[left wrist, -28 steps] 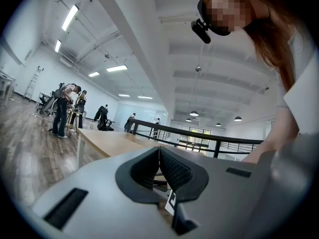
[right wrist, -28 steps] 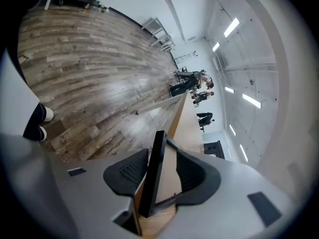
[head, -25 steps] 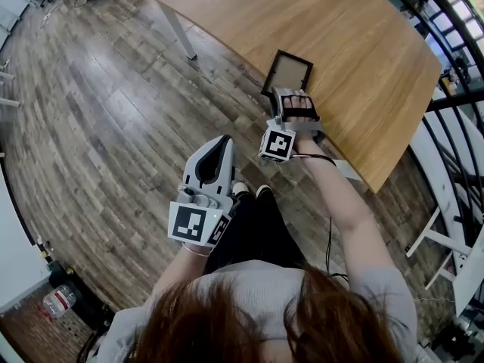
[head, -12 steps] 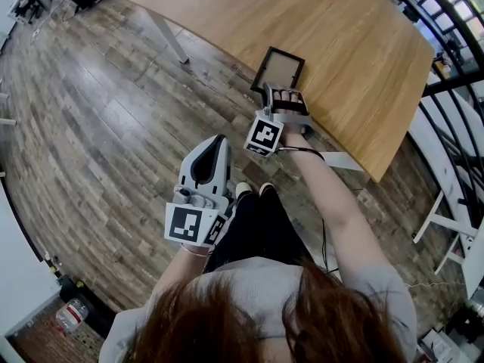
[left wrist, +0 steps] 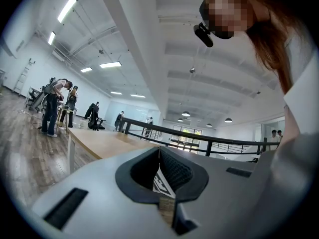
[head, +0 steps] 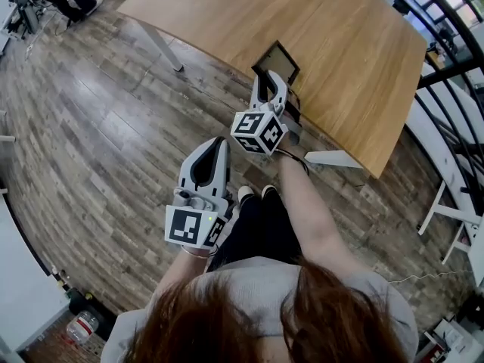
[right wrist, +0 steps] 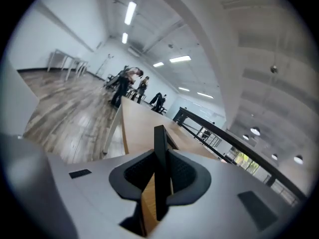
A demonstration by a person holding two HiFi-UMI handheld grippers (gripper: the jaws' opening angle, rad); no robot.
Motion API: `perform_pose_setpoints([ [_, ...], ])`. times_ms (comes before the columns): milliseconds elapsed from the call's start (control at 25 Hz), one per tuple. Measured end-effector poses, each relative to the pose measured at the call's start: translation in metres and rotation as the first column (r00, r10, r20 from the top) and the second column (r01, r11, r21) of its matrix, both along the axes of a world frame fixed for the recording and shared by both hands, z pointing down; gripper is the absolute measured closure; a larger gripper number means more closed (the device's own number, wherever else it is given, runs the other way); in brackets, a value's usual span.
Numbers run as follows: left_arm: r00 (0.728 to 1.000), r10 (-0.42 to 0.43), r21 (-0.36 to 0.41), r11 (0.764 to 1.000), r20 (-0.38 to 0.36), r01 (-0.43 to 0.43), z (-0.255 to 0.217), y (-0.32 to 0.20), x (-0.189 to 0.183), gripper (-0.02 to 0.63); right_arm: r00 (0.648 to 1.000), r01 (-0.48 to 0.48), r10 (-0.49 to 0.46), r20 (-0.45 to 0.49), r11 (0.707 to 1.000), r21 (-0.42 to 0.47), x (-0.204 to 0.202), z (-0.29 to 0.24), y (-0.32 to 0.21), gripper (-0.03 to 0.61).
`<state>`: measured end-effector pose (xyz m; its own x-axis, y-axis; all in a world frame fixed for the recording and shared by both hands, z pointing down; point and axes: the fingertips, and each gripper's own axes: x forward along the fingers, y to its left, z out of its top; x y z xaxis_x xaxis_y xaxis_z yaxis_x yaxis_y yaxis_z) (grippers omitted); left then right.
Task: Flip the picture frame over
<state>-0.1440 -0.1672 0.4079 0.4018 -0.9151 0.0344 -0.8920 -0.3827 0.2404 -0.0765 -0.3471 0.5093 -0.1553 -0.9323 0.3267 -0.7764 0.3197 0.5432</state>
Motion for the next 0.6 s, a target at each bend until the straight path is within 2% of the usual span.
perform_pose_setpoints([
  [80, 1.000, 0.000, 0.001, 1.000, 0.000, 0.000, -0.001, -0.001, -0.002, 0.606, 0.991, -0.059, 0.058, 0.116, 0.998, 0.005, 0.009, -0.011, 0.000, 0.486],
  [160, 1.000, -0.001, 0.001, 1.000, -0.001, 0.001, -0.001, -0.002, -0.004, 0.604, 0.967, -0.115, 0.111, 0.230, 0.993, 0.007, 0.020, -0.020, 0.002, 0.486],
  [240, 1.000, -0.002, 0.001, 1.000, -0.001, 0.002, -0.003, -0.003, -0.006, 0.606, 0.926, -0.168, 0.153, 0.345, 0.986, 0.012, 0.031, -0.030, 0.002, 0.486],
  [320, 1.000, -0.003, 0.004, 1.000, -0.002, 0.003, -0.005, -0.004, -0.008, 0.604, 0.869, -0.214, 0.180, 0.460, 0.977, 0.023, 0.040, -0.040, 0.004, 0.486],
  [440, 1.000, 0.002, 0.008, 1.000, -0.004, -0.002, -0.007, -0.006, -0.010, 0.606, 0.742, -0.301, 0.215, 0.635, 0.953, 0.028, 0.058, -0.049, 0.009, 0.488],
  [520, 1.000, 0.010, 0.006, 1.000, -0.005, -0.010, -0.007, -0.008, -0.008, 0.606, 0.623, -0.361, 0.237, 0.745, 0.933, 0.005, 0.073, -0.049, 0.012, 0.488],
  [600, 1.000, 0.018, 0.001, 1.000, -0.007, -0.018, -0.006, -0.008, -0.006, 0.604, 0.486, -0.417, 0.258, 0.835, 0.908, -0.038, 0.089, -0.047, 0.018, 0.488],
])
